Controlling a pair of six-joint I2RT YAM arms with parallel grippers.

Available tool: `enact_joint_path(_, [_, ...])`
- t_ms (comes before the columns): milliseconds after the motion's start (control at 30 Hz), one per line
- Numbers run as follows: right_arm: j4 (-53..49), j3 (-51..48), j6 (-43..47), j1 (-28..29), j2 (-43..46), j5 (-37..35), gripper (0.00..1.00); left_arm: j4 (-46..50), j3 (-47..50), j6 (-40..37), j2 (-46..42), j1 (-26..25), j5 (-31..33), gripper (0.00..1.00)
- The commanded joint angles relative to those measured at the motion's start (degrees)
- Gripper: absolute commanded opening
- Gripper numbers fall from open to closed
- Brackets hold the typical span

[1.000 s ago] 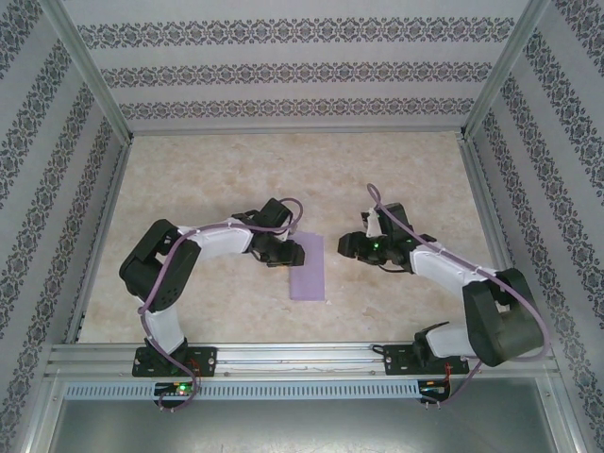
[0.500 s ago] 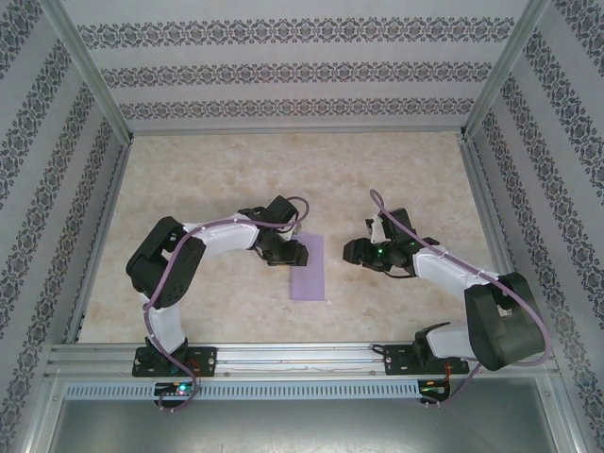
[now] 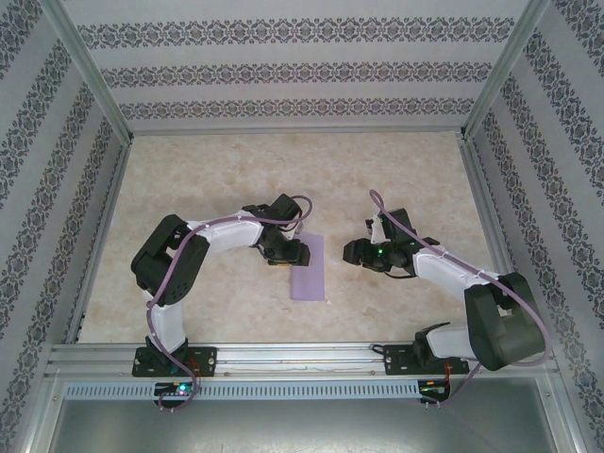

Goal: Fold a paper plane with a square sheet of paper (fold left side to right side)

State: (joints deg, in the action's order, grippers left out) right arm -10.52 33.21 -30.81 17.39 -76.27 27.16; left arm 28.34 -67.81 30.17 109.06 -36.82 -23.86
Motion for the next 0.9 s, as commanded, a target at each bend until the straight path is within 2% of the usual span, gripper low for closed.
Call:
enact_joint_path(0, [-0.5,0.2,1.0,0.5,-0.7,1.7,0.52,-5.3,2.0,-1.9,7.2,-3.4,-0.8,0.56])
enact_joint_path(167, [2.7,0.9,-0.8,2.7,-3.4,5.0,0.51,-4.7,2.0,-2.0,7.1,-3.4,-0.2,0.56])
enact_joint_path(267, [7.4,1.4,-3.6,4.8,-5.8,7.5,0.45,-4.7,2.0,-2.0,7.2,-3.4,-0.1,0.56])
enact_joint_path(433, [13.9,2.9,-7.2,8.3,-10.6,9.7,0.28,-4.6,2.1,-2.0,7.1,-3.4,0.1,0.56])
enact_joint_path(633, [15.7,5.1,-7.9,10.6,-16.0,9.3,0.08,-4.3,2.0,-2.1,7.1,-3.4,0.6,0.56])
enact_joint_path(867, [15.2,4.5,-7.5,11.3,-19.3,7.2,0.01,-4.2,1.9,-2.2,6.9,-3.4,0.8,0.56])
